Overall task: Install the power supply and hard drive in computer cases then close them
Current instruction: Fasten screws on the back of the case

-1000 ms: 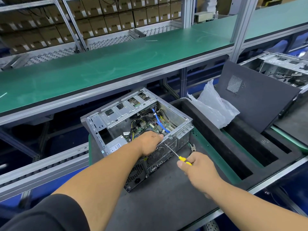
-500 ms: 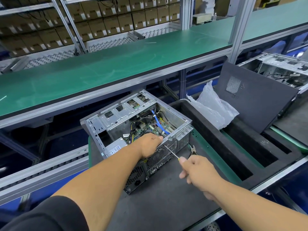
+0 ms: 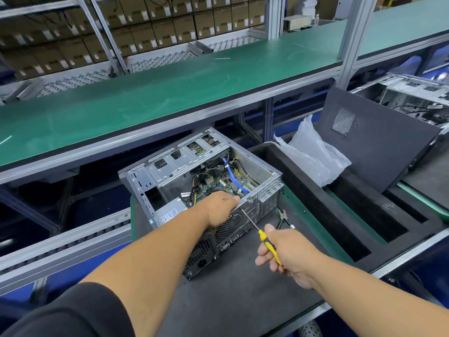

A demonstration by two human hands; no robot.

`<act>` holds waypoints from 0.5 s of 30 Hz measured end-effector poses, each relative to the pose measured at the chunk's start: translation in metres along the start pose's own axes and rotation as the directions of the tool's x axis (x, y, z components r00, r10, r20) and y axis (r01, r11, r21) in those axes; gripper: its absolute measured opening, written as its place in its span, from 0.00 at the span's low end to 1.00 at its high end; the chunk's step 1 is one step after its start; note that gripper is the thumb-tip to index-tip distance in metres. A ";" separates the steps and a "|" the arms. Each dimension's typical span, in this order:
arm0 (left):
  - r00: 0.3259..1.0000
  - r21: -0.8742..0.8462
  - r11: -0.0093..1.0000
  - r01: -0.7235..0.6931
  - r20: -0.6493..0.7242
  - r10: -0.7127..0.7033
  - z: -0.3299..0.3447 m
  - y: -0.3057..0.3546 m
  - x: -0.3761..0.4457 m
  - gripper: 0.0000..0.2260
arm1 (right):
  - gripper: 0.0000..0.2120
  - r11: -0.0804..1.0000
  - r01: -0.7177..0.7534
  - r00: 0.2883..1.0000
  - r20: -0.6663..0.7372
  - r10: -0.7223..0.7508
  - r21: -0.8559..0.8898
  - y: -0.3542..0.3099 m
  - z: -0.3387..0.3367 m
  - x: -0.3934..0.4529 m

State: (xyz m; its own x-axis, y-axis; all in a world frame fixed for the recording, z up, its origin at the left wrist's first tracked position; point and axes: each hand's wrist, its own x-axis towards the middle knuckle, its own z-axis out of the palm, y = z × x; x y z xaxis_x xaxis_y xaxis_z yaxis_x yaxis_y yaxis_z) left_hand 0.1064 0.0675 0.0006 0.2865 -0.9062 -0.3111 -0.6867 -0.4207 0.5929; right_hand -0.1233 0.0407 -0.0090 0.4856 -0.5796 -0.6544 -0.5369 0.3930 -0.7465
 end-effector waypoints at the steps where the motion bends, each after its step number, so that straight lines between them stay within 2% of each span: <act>1: 1.000 -0.002 1.000 0.002 0.002 -0.002 0.000 0.000 0.000 0.22 | 0.28 1.000 -0.003 1.000 -0.012 0.003 -0.020 -0.001 0.001 0.000; 4: 1.000 -0.010 1.000 0.006 0.007 -0.006 0.000 0.000 0.000 0.22 | 0.26 0.995 0.102 0.989 -0.102 -0.103 -0.010 0.002 0.001 0.001; 8: 1.000 -0.007 1.000 0.001 0.008 -0.001 0.000 -0.001 0.000 0.22 | 0.18 0.960 0.246 0.931 -0.242 -0.273 -0.135 0.005 -0.004 0.005; 10: 1.000 0.007 1.000 -0.007 0.006 0.007 0.000 -0.002 0.000 0.22 | 0.17 0.959 0.243 0.944 -0.191 -0.269 -0.149 0.003 -0.005 0.003; 13: 1.000 0.019 1.000 -0.007 0.012 0.006 0.001 -0.003 0.002 0.22 | 0.23 0.987 0.130 0.989 -0.064 -0.136 -0.095 -0.002 -0.004 0.000; 15: 1.000 0.016 1.000 -0.005 0.019 0.005 0.001 -0.004 0.004 0.22 | 0.25 0.987 0.110 0.992 -0.051 -0.117 -0.120 -0.001 -0.001 0.001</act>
State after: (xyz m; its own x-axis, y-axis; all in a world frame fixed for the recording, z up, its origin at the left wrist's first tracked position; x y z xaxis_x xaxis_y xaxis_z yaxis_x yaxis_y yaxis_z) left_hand 0.1095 0.0659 -0.0034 0.2707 -0.9071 -0.3222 -0.6984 -0.4154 0.5828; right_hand -0.1231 0.0388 -0.0081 0.5095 -0.6572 -0.5554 -0.5591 0.2378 -0.7943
